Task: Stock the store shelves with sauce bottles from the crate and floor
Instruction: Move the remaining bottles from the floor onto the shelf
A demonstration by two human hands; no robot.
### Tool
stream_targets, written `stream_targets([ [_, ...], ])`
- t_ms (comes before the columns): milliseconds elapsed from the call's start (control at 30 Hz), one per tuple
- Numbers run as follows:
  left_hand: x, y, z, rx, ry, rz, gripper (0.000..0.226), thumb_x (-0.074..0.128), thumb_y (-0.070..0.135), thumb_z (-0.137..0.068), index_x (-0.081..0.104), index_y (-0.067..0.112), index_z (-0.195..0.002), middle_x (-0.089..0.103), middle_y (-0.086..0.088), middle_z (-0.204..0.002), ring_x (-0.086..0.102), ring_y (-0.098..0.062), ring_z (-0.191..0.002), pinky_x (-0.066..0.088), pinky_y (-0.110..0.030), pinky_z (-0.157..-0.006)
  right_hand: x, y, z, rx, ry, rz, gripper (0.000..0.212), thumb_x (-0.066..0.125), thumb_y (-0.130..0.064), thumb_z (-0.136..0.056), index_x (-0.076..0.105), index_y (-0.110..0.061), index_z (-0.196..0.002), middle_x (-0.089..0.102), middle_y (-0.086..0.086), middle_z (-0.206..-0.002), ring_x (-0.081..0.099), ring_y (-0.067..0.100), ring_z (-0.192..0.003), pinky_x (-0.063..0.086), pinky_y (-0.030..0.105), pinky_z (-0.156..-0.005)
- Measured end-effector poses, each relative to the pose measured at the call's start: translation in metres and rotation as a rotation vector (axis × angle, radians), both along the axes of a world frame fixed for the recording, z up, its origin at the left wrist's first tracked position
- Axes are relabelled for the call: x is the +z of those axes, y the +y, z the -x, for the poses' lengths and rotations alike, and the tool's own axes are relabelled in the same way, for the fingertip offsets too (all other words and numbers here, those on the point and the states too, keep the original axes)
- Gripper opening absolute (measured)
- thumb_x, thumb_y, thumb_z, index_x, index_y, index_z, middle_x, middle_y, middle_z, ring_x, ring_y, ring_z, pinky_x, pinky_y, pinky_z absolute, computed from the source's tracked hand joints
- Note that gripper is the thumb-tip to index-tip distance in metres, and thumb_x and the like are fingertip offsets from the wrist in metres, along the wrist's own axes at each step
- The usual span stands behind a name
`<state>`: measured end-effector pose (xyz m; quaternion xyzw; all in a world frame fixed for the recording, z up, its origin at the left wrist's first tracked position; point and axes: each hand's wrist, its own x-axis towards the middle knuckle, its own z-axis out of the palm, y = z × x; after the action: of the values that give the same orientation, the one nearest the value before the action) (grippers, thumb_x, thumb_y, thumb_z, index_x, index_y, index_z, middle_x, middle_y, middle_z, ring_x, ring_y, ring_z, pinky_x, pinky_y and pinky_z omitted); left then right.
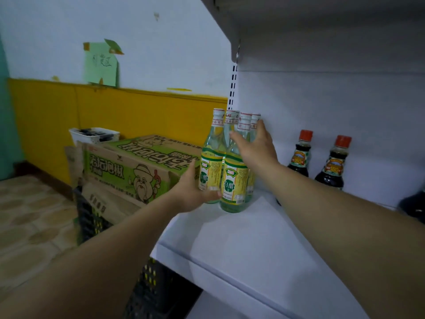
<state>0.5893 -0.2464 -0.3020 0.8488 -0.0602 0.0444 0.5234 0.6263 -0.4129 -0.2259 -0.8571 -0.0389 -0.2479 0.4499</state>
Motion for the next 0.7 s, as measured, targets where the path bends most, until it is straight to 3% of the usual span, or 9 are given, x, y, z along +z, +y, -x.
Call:
stream_targets([
  [100, 0.012, 0.020, 0.043, 0.006, -0.011, -0.179, 0.110, 0.076, 0.034, -0.078, -0.004, 0.025, -0.153, 0.020, -0.002, -0.158, 0.027, -0.016, -0.138, 0.034, -0.032, -0.104, 0.005, 0.006, 0.033, 0.022, 0.010, 0.054, 0.097, 0.052, -0.069, -0.082, 0.003, -0.027, -0.155, 0.010, 0.003, -0.163, 0.014, 0.026, -0.148, 0.022, 0.049, -0.118],
  [167, 0.018, 0.038, 0.077, 0.035, 0.013, -0.304, 0.106, 0.073, 0.043, -0.078, -0.002, 0.028, -0.152, 0.012, -0.004, -0.160, 0.023, -0.025, -0.143, 0.034, -0.036, -0.106, 0.006, 0.013, 0.058, 0.049, 0.007, 0.073, 0.096, 0.052, -0.069, -0.082, 0.004, -0.027, -0.155, 0.010, 0.002, -0.163, 0.013, 0.025, -0.148, 0.021, 0.048, -0.118],
  [233, 0.024, 0.055, 0.117, 0.047, 0.048, -0.351, 0.104, 0.071, 0.046, -0.079, -0.002, 0.031, -0.152, 0.016, -0.007, -0.159, 0.030, -0.030, -0.140, 0.034, -0.043, -0.109, 0.006, 0.026, 0.087, 0.083, -0.004, 0.098, 0.095, 0.052, -0.067, -0.084, 0.004, -0.027, -0.155, 0.007, 0.001, -0.163, 0.010, 0.023, -0.149, 0.018, 0.045, -0.119],
  [367, 0.029, 0.088, 0.199, 0.159, 0.087, -0.467, 0.101, 0.068, 0.052, -0.079, 0.000, 0.032, -0.152, 0.009, -0.002, -0.160, 0.020, -0.026, -0.144, 0.029, -0.043, -0.113, 0.005, 0.064, 0.145, 0.226, 0.010, 0.152, 0.091, 0.051, -0.065, -0.088, 0.005, -0.026, -0.156, 0.004, -0.002, -0.164, 0.005, 0.020, -0.150, 0.016, 0.044, -0.119],
  [533, 0.003, 0.125, 0.302, 0.351, 0.164, -0.459, 0.096, 0.069, 0.047, -0.081, 0.010, 0.025, -0.153, 0.017, -0.002, -0.158, 0.024, -0.023, -0.142, 0.027, -0.035, -0.111, -0.022, 0.136, 0.218, 0.487, 0.164, 0.250, 0.086, 0.048, -0.068, -0.087, 0.012, -0.029, -0.155, 0.010, -0.003, -0.163, 0.014, 0.025, -0.148, 0.022, 0.052, -0.117],
  [700, -0.049, 0.153, 0.397, 0.520, 0.370, -0.431, 0.089, 0.064, 0.046, -0.085, 0.010, 0.026, -0.153, 0.013, -0.001, -0.160, 0.021, -0.023, -0.144, 0.025, -0.034, -0.112, -0.078, 0.209, 0.284, 0.772, 0.333, 0.397, 0.085, 0.048, -0.070, -0.086, 0.020, -0.028, -0.154, 0.018, -0.002, -0.161, 0.024, 0.026, -0.145, 0.029, 0.048, -0.114],
])
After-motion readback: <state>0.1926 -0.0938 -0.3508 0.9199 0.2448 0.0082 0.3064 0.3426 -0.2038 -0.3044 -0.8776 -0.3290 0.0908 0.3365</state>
